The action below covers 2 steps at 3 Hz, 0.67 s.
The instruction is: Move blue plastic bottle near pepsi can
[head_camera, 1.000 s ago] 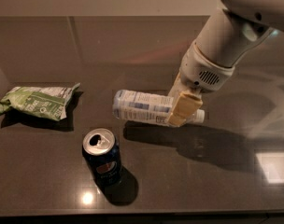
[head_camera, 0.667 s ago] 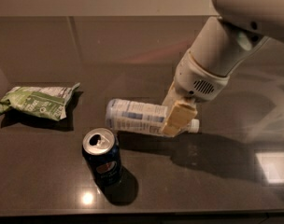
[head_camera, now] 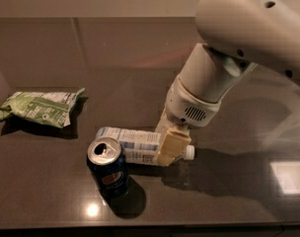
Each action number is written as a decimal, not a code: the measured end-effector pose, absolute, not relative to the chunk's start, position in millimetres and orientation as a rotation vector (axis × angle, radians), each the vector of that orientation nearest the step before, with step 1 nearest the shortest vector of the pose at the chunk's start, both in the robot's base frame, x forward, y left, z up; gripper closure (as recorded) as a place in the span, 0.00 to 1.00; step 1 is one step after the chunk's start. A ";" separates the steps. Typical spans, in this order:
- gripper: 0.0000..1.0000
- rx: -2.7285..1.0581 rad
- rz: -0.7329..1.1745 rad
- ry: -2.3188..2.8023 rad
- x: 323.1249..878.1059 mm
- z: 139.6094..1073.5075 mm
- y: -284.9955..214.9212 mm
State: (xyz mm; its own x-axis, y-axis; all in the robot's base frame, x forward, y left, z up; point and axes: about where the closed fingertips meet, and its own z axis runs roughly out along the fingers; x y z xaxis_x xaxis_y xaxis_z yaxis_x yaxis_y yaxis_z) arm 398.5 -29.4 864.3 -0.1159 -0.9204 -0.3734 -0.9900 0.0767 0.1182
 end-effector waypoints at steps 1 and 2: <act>0.36 -1.951 0.499 2.142 395.4 859.6 -24.2; 0.13 -1.952 0.495 2.139 395.0 860.4 -23.3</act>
Offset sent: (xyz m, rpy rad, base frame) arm -0.0030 0.0050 -0.0045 -0.0050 -0.0057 0.0059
